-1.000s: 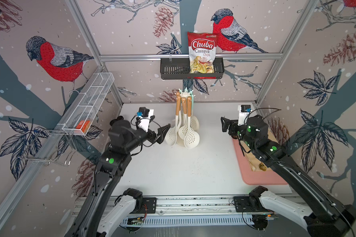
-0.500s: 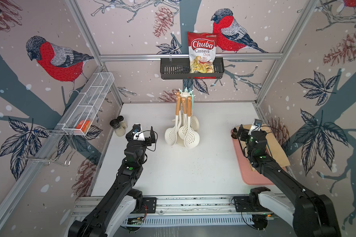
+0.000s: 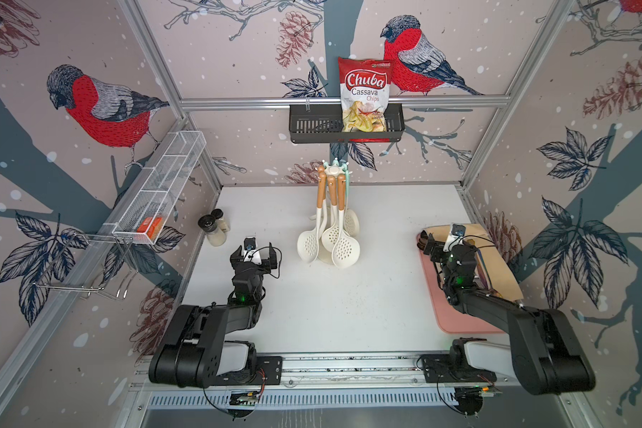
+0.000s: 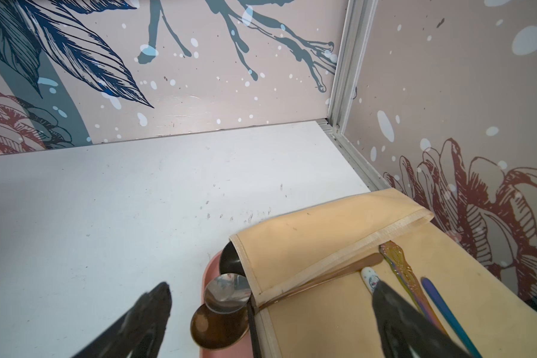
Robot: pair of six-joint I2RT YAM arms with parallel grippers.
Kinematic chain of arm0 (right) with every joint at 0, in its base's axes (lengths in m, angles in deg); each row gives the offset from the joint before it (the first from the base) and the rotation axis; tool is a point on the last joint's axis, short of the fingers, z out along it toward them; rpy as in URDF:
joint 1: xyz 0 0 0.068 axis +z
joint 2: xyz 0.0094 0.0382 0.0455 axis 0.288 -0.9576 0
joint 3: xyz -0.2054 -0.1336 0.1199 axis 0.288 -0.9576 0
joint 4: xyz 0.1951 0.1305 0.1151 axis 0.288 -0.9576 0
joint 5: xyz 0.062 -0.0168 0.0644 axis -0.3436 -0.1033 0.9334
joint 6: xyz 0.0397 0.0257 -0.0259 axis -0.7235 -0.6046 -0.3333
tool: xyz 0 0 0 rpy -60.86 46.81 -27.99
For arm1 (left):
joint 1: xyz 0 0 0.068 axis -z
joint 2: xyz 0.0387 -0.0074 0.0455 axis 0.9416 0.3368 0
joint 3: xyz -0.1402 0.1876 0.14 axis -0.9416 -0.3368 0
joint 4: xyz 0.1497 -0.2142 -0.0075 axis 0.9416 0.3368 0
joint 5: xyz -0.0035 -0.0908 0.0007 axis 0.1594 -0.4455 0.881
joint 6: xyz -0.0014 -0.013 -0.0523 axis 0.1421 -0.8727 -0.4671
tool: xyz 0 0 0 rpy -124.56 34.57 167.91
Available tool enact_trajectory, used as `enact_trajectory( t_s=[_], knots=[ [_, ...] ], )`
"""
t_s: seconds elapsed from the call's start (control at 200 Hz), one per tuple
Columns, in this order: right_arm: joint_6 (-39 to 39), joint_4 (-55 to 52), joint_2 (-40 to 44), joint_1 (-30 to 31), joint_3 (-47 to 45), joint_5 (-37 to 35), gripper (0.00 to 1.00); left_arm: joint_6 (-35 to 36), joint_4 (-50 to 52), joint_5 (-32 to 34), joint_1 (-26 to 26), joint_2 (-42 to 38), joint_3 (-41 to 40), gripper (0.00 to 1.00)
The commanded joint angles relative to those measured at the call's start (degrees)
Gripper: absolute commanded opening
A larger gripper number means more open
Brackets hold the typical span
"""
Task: Hang the skimmer on the kitchen utensil rack
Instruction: Reset both arms
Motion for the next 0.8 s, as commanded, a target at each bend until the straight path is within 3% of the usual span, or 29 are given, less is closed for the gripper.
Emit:
enact_trajectory(
  t_s=[0.0, 0.07, 0.205, 0.29, 0.555, 0.675, 0.79],
  knots=[
    [-0.44, 11.41, -2.95, -0.78, -1.88, 2.31, 1.00, -0.39, -18.08, -5.82, -1.79, 6.98, -1.57, 0.99],
    [0.14, 15.22, -4.65, -0.86, -2.62, 2.43, 1.00, -0.75, -24.89, -5.94, -2.25, 11.35, -2.64, 0.99],
    [-0.49, 23.06, -9.74, -1.78, -4.48, 2.56, 1.00, -2.69, -7.35, -0.97, -2.49, 9.81, 5.14, 0.99],
    [-1.08, 30.30, -13.80, -2.84, -5.84, 3.67, 1.00, -3.79, -8.39, 1.96, -2.49, 9.64, 4.66, 1.00],
    [-1.49, 29.68, -13.74, -3.45, -5.59, 4.71, 1.00, -3.67, -9.45, 3.34, -2.10, 9.68, 4.14, 1.00],
    [-0.90, 32.39, -14.12, -2.29, -6.61, 1.59, 1.00, -3.62, -9.45, 3.34, -2.14, 9.75, 4.18, 1.00],
    [-2.01, 27.20, -13.83, -3.73, -4.36, 4.61, 1.00, -3.64, -9.48, 3.34, -2.14, 9.75, 4.22, 1.00]
  ],
)
